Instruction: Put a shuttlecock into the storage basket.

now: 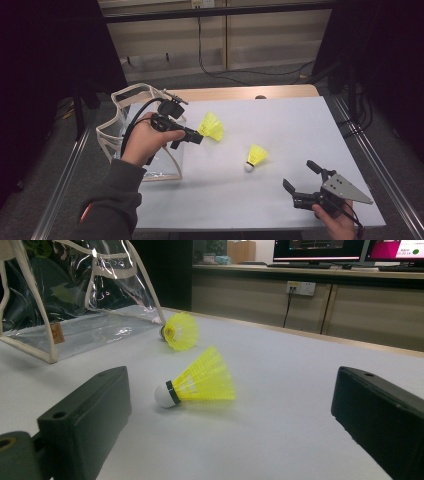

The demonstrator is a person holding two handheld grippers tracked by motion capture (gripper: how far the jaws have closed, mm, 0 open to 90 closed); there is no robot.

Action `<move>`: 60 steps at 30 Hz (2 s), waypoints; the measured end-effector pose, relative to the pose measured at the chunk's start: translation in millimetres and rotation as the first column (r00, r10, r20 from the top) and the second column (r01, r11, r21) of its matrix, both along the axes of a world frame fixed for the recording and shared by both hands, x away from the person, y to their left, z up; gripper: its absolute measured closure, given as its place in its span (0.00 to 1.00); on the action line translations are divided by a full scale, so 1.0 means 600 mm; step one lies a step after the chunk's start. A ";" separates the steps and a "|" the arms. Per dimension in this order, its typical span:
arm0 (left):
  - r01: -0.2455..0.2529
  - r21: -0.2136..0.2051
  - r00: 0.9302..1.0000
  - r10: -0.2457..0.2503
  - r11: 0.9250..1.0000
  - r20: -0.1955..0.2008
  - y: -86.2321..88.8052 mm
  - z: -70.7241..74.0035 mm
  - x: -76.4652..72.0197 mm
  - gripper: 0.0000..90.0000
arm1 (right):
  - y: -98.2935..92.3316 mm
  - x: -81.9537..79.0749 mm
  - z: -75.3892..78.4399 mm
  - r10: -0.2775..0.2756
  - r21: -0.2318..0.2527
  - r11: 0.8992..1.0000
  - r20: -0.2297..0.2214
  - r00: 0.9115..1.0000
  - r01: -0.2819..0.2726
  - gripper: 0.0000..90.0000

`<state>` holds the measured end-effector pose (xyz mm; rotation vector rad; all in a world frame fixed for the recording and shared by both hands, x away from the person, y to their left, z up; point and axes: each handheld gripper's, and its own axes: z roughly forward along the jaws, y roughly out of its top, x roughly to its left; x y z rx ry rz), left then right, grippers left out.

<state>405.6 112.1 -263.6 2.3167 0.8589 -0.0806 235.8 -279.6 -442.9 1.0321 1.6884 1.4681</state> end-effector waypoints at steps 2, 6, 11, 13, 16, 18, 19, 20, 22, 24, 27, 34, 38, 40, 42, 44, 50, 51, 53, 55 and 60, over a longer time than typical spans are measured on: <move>-0.004 -0.002 1.000 0.004 1.000 0.001 0.001 0.002 0.000 0.72 | 0.000 0.000 0.000 0.000 0.001 1.000 0.000 1.000 0.000 0.02; -0.003 -0.003 1.000 0.003 1.000 -0.001 0.002 0.006 0.001 0.72 | 0.000 0.000 0.000 0.000 0.000 1.000 -0.001 1.000 0.000 0.02; -0.007 -0.007 1.000 0.007 1.000 0.002 0.005 0.014 0.003 0.72 | 0.000 0.000 0.000 0.000 0.000 1.000 0.000 1.000 0.000 0.02; -0.007 -0.005 1.000 0.007 1.000 0.005 0.006 0.016 0.004 0.72 | 0.000 0.000 0.000 0.000 0.000 1.000 -0.001 1.000 0.000 0.02; -0.010 -0.004 1.000 0.010 1.000 0.011 0.007 0.021 0.005 0.72 | 0.000 0.000 0.000 0.000 -0.001 1.000 0.000 1.000 0.000 0.02; -0.011 -0.004 1.000 0.011 1.000 0.013 0.008 0.023 0.006 0.72 | 0.000 0.000 0.000 0.000 -0.001 1.000 0.000 1.000 0.000 0.03; -0.017 -0.006 1.000 0.018 1.000 0.015 0.009 0.025 0.006 0.72 | 0.000 0.000 0.000 0.000 -0.001 1.000 0.000 1.000 0.000 0.02; -0.017 -0.006 1.000 0.018 1.000 0.015 0.009 0.025 0.006 0.72 | 0.000 0.000 0.000 0.001 -0.001 1.000 0.000 1.000 -0.001 0.03; -0.018 -0.005 1.000 0.018 1.000 0.013 0.010 0.026 0.007 0.72 | 0.000 0.000 0.000 0.000 -0.001 1.000 0.000 1.000 0.000 0.03; -0.016 -0.005 1.000 0.016 1.000 0.012 0.011 0.027 0.007 0.72 | 0.000 0.000 0.000 0.000 -0.001 1.000 0.000 1.000 0.000 0.03; -0.023 -0.002 1.000 0.023 1.000 0.019 0.012 0.032 0.008 0.72 | 0.001 0.000 0.000 0.001 0.000 1.000 0.001 1.000 -0.001 0.03; -0.029 0.005 0.999 0.029 1.000 0.019 0.016 0.038 0.011 0.72 | 0.000 0.000 0.000 -0.001 -0.001 1.000 0.001 1.000 0.001 0.03; -0.035 0.005 0.999 0.034 0.999 0.019 0.019 0.041 0.012 0.72 | 0.000 0.000 0.000 0.000 -0.001 1.000 0.001 1.000 0.000 0.03; -0.038 0.006 0.999 0.038 0.999 0.022 0.020 0.041 0.012 0.72 | -0.001 0.001 0.000 0.001 0.000 1.000 0.002 1.000 -0.001 0.03; -0.042 0.004 0.999 0.042 0.999 0.021 0.021 0.044 0.012 0.72 | -0.001 0.000 0.000 0.000 -0.001 1.000 0.001 1.000 0.000 0.03; -0.043 0.006 0.999 0.043 0.999 0.027 0.025 0.047 0.012 0.72 | -0.001 0.000 0.000 0.000 -0.001 1.000 0.002 1.000 0.000 0.03; -0.053 0.010 0.998 0.052 0.999 0.029 0.033 0.051 0.014 0.72 | 0.000 0.000 0.000 0.000 0.001 1.000 0.000 1.000 0.000 0.03; -0.053 0.010 0.998 0.052 0.999 0.029 0.033 0.051 0.014 0.72 | 0.000 0.000 0.000 0.000 0.001 1.000 -0.001 1.000 0.000 0.03; -0.053 0.012 0.998 0.052 0.999 0.030 0.035 0.052 0.015 0.72 | 0.000 0.000 0.000 0.000 0.000 1.000 -0.001 1.000 0.000 0.03; -0.059 0.013 0.998 0.058 0.998 0.030 0.037 0.053 0.015 0.72 | 0.000 0.000 0.000 0.000 0.000 1.000 -0.001 1.000 0.000 0.03; -0.072 0.011 0.997 0.072 0.997 0.034 0.044 0.056 0.017 0.72 | 0.000 0.000 0.000 0.000 0.000 1.000 0.001 1.000 0.000 0.03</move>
